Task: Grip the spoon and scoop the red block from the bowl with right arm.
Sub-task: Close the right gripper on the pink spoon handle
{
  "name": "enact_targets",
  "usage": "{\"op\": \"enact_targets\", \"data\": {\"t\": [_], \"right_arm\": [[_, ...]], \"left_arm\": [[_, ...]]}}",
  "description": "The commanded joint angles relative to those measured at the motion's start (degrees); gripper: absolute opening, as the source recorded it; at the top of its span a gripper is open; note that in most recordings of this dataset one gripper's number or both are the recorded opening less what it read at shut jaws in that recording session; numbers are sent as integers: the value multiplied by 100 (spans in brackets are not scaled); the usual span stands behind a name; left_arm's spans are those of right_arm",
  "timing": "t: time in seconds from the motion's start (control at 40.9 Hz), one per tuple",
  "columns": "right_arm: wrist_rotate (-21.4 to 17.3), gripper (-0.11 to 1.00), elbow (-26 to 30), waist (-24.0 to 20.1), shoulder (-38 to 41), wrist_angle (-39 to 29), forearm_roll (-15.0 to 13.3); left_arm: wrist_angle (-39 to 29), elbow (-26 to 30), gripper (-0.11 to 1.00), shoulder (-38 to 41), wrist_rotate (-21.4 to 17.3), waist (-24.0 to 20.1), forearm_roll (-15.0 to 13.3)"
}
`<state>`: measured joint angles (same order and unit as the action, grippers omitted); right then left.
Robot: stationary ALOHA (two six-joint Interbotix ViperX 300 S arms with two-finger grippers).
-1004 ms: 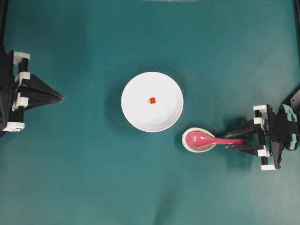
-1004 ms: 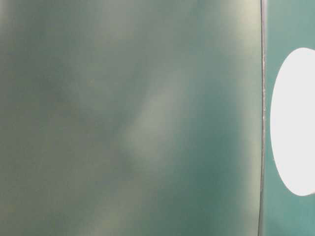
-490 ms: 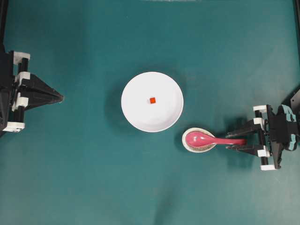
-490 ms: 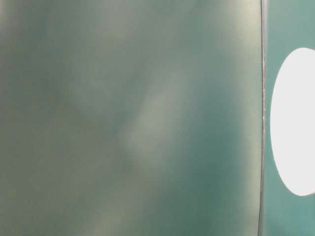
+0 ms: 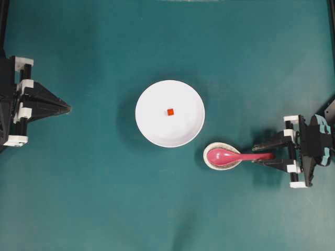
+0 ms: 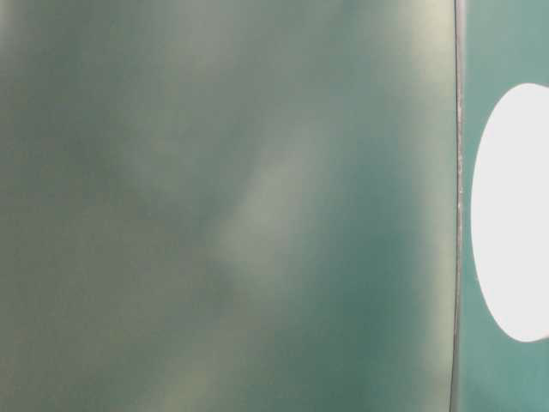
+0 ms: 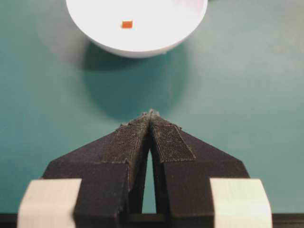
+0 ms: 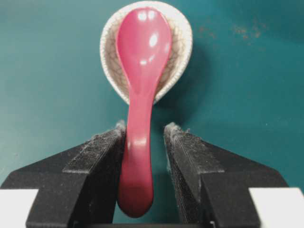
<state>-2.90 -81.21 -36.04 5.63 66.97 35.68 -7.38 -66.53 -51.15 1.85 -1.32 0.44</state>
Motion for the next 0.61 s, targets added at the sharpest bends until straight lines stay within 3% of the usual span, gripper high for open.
{"op": "enact_targets", "data": {"t": [0.0,0.416,0.588], "right_arm": [[18,44,53,-9,-88,18,18],[44,44,88,-9,-88,18,18],[53,38,88,-9,-88,18,18]], "left_arm": [[18,167,-1,26,-9,-9,18],[18,158,-1,26,-9,-18,18],[18,158,-1,26,-9,-9,18]]}}
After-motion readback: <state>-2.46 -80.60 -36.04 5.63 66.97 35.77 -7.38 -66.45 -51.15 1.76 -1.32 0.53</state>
